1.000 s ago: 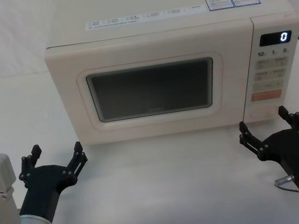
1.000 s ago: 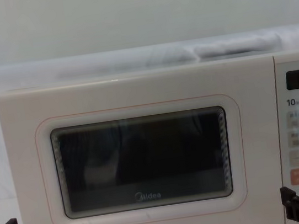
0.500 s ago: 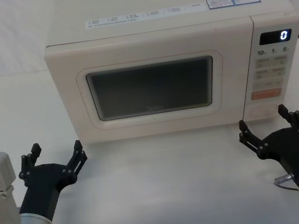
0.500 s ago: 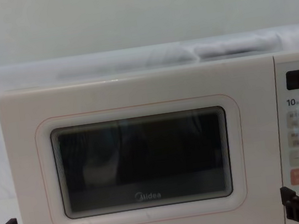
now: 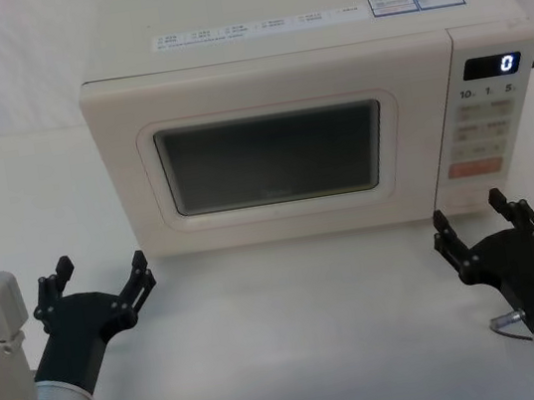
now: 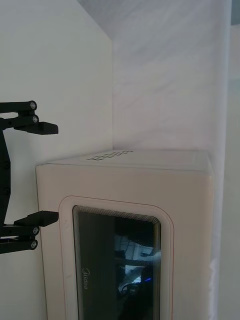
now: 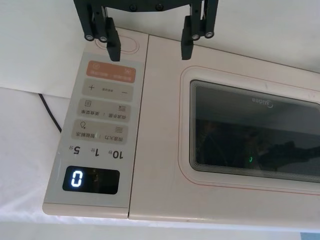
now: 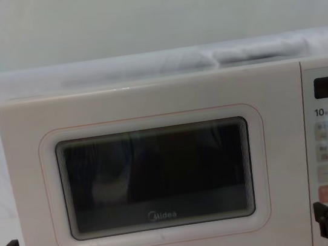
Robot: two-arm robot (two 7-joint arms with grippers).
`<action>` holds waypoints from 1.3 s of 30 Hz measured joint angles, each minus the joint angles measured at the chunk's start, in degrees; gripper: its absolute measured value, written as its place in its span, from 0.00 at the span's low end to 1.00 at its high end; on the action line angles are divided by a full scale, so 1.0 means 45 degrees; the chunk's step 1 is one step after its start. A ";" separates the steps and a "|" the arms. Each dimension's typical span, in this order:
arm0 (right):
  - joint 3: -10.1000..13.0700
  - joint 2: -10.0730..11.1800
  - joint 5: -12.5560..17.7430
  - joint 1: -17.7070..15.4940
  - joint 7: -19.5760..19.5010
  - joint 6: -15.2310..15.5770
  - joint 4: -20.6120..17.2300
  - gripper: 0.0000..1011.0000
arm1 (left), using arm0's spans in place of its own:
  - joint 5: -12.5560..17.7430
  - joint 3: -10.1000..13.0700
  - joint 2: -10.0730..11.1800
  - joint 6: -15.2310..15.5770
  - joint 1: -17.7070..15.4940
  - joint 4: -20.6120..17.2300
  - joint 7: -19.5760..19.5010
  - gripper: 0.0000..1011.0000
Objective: Press the button to open the microwave door with one hand; close the microwave door with the other hand.
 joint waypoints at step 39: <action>0.0000 0.0000 0.0000 0.0000 0.0001 0.0000 0.0000 0.00 | 0.0000 0.0000 0.0000 0.0000 0.0000 0.0000 0.0000 0.99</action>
